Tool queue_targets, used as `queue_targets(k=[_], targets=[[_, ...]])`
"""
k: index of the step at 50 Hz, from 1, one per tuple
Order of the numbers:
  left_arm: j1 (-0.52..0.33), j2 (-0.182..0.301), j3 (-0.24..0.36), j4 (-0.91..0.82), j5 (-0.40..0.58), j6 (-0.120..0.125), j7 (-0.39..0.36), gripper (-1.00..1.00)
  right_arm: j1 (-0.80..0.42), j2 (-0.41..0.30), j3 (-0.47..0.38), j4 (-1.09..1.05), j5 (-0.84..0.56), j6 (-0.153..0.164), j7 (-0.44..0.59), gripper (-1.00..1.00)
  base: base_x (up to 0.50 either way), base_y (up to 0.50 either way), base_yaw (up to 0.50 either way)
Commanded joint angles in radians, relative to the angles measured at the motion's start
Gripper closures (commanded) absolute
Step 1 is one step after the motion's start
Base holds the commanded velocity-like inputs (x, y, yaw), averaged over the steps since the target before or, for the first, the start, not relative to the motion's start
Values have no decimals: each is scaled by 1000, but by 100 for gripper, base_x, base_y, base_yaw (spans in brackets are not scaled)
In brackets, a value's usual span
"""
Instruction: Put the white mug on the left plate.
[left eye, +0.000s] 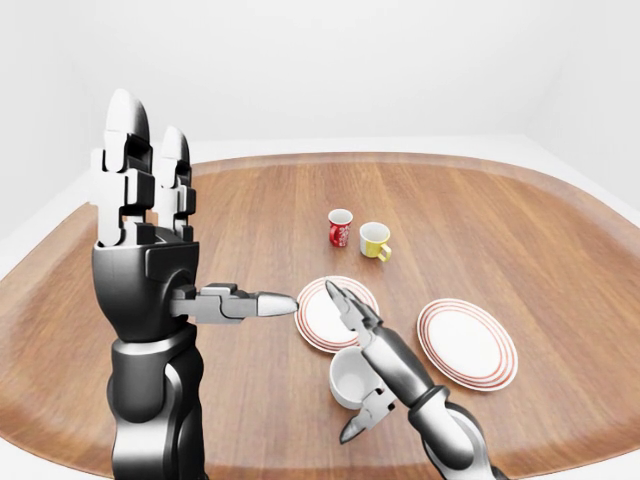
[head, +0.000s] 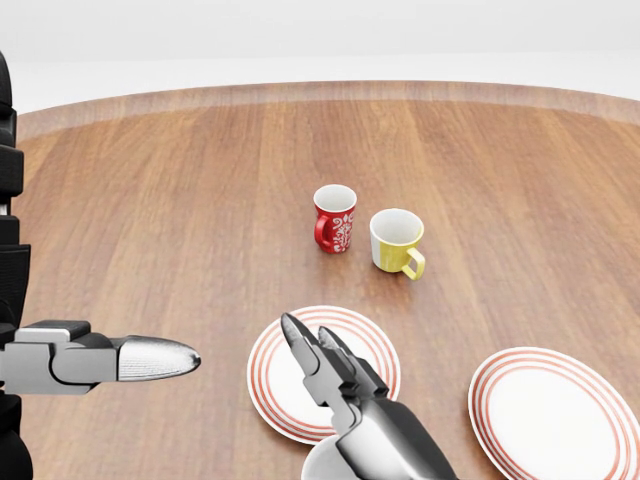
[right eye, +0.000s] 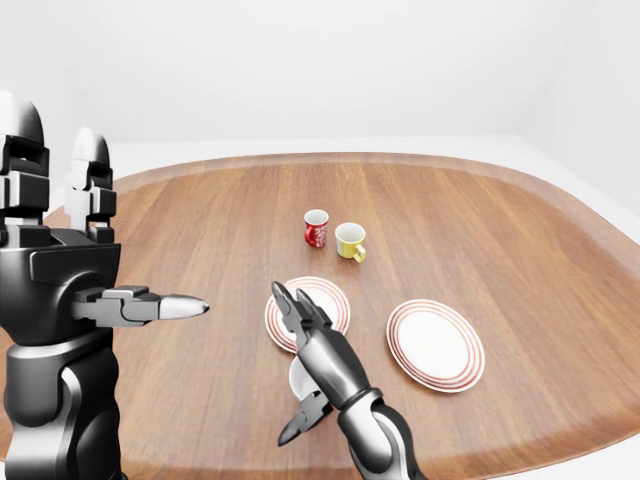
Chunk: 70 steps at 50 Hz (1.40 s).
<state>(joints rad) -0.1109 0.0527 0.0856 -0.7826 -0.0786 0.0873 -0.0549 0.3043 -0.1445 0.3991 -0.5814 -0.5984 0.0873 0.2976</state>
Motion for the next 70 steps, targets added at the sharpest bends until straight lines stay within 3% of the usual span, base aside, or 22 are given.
queue_targets(k=[1,11,28,70], targets=[[2,-1,-3,3,2,0,-1,-98,-8,6,-1,68,-95,0,-4,-100,0,0,0],[5,-2,-4,5,4,0,-3,-98,-7,17,2,93,-220,0,12,-100,0,0,0],[3,-2,-4,-1,4,0,-3,-97,-101,71,-27,174,-279,0,93,-100,0,0,0],[7,-4,-8,-2,6,0,-3,-98,-105,87,-27,329,-435,0,59,-100,0,0,0]])
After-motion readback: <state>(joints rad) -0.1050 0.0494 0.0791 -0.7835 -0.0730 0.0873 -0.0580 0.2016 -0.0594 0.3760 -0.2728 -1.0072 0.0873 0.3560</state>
